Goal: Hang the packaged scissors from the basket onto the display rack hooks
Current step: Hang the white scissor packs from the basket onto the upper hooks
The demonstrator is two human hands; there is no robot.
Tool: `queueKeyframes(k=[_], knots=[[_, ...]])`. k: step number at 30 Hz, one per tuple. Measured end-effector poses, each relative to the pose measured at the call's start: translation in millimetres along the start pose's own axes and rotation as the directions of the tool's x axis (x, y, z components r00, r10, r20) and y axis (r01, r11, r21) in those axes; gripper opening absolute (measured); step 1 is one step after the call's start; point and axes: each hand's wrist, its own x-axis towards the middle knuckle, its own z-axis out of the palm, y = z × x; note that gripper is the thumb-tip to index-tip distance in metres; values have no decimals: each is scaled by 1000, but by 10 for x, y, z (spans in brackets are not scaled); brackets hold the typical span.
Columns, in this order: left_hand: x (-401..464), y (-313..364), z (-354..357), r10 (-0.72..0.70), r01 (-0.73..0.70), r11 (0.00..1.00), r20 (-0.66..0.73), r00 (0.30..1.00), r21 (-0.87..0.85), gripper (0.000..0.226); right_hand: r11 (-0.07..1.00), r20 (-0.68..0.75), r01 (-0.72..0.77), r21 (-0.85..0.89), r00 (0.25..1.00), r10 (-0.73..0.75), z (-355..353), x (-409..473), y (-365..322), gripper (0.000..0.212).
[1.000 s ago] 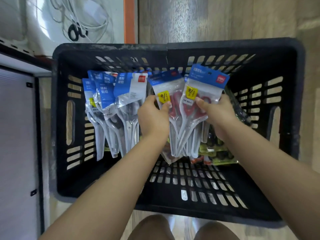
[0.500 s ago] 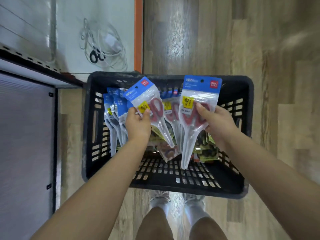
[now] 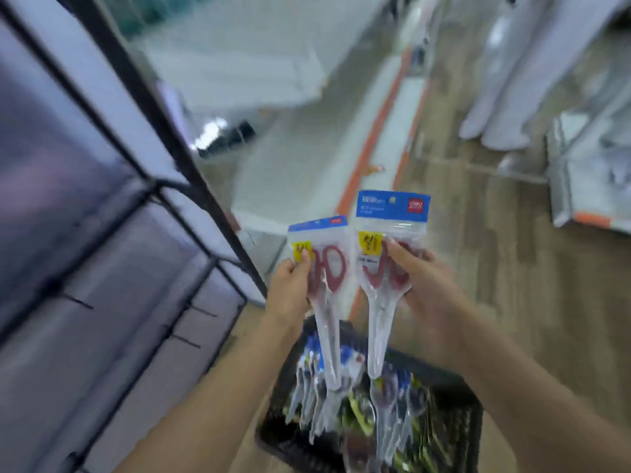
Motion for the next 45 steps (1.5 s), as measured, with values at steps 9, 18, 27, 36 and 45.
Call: queueKeyframes(k=[9, 18, 27, 36, 45], knots=[[-1707, 2541, -817, 461, -470, 883, -195, 866, 2, 27, 862, 362, 507, -22, 807, -466, 1334, -1572, -2179, 6], [-3283, 2474, -2115, 483, -563, 825, -456, 747, -48, 18, 900, 678, 436, 16, 657, -331, 2164, -2892, -1684, 11], [-4398, 1785, -3664, 322, -559, 818, -700, 637, -132, 22, 926, 825, 328, -186, 564, -34, 3174, -3907, -424, 14], [-5670, 1880, -4792, 371, -697, 716, -825, 425, -37, 16, 907, 960, 420, -14, 259, -105, 4151, -5455, -159, 17], [-6381, 2196, -5068, 435, -743, 664, -851, 294, 83, 17, 914, 953, 364, 179, 168, -253, 4636, -6346, -327, 3]])
